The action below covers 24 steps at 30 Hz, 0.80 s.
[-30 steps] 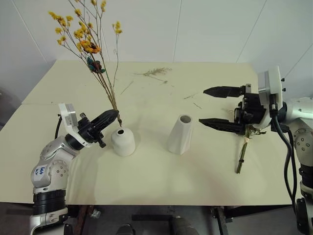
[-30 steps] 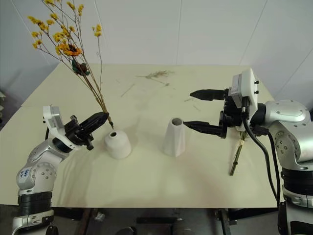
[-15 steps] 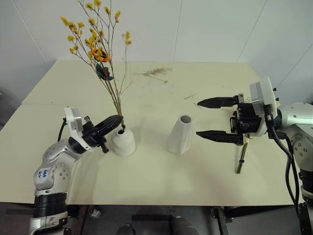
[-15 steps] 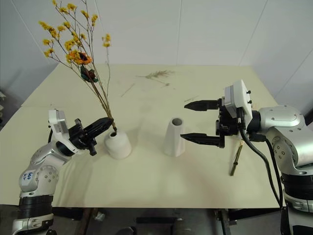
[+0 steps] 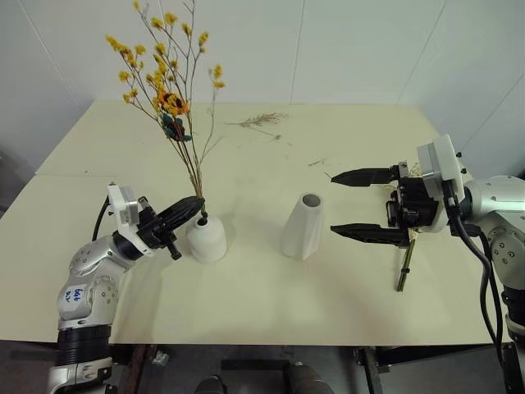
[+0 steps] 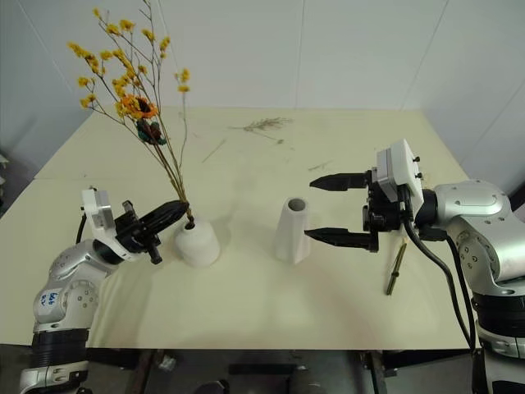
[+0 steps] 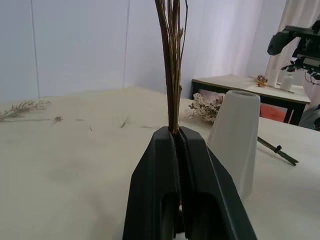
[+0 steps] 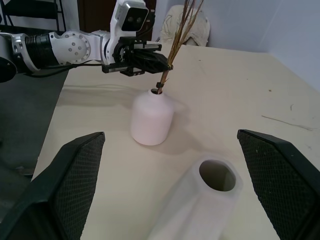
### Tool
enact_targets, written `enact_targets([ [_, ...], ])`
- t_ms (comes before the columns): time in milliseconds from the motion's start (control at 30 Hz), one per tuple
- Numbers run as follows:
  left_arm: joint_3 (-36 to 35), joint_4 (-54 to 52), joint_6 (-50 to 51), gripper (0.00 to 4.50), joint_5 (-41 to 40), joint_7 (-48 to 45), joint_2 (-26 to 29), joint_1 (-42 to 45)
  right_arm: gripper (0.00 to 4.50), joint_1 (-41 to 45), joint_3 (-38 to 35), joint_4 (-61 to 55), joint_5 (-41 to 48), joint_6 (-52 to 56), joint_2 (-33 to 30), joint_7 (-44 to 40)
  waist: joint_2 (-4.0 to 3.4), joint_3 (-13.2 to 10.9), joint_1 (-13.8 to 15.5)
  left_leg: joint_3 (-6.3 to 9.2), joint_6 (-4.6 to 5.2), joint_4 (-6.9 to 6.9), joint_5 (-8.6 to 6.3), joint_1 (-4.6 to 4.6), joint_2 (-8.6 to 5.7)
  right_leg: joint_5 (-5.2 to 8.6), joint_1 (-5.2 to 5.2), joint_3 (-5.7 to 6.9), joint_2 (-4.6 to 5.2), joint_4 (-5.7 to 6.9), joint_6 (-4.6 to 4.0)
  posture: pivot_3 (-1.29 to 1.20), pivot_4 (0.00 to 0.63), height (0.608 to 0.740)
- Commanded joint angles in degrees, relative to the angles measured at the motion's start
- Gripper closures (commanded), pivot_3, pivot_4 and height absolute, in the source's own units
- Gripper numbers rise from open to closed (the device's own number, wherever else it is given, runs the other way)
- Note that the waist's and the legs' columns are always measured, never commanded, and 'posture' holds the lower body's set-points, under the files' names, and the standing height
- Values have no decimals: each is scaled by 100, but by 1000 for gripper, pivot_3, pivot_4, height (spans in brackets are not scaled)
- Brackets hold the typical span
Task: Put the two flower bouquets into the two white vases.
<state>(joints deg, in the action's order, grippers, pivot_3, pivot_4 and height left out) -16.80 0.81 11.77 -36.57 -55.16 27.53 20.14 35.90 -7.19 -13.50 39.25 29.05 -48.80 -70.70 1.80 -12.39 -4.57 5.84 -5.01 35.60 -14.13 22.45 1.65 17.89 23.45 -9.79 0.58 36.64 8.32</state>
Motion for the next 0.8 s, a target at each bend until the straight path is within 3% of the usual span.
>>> enact_targets([
  [33,5,-123,-188,4483,61,-53,47,-58,0,77,-111,-55,11,-88,-54,-6,0,0,7,0,0,0,0,0,0,0,0,0,1,-1,0,0,150,740],
  [800,68,335,-979,4483,485,-60,-34,-176,0,-13,-147,-68,-9,-164,21,138,0,0,10,-1,0,-7,0,1,0,0,-1,0,1,-11,0,0,150,740],
])
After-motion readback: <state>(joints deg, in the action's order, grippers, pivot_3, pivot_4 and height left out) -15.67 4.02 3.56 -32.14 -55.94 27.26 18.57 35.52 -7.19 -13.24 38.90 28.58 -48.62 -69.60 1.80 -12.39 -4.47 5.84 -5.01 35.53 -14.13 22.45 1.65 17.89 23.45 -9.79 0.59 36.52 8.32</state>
